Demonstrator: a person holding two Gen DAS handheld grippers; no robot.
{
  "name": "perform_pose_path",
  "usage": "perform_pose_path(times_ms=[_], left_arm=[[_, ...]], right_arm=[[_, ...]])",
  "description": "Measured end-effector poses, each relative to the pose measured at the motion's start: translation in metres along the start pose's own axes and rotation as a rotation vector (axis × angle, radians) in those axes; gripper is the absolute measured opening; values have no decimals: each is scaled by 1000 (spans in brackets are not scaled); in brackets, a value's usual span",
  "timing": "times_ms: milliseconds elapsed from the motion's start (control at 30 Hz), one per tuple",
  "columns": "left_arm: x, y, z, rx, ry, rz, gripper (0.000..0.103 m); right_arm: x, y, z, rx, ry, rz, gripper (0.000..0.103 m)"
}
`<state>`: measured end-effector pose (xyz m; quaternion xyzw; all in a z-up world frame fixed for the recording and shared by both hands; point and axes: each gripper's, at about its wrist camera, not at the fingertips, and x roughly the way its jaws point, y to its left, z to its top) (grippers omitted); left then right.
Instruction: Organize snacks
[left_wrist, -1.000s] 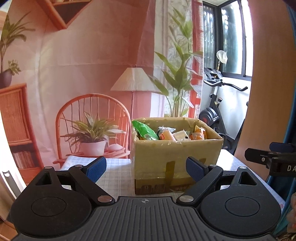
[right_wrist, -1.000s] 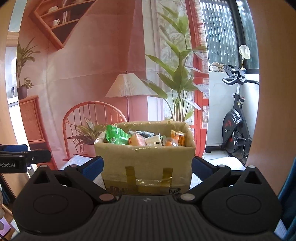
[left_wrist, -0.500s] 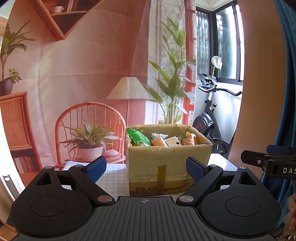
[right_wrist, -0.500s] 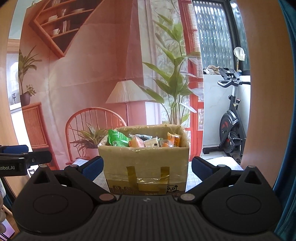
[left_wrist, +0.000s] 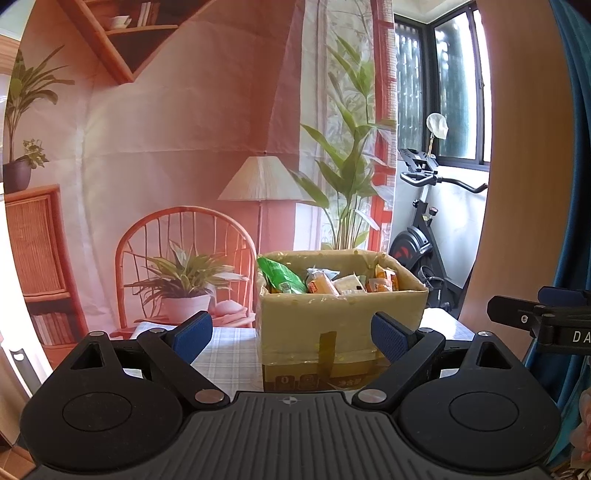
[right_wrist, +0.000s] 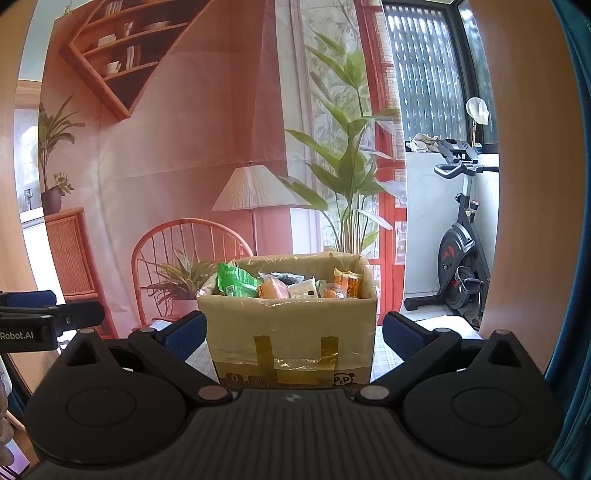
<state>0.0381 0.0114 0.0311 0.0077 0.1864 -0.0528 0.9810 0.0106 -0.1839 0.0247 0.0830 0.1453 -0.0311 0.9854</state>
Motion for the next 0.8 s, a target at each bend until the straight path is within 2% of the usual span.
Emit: perform_pose_path(times_ms=[800], left_arm=[[-2, 0, 1, -15, 0, 6, 94]], right_arm=[[-2, 0, -1, -7, -1, -6, 103]])
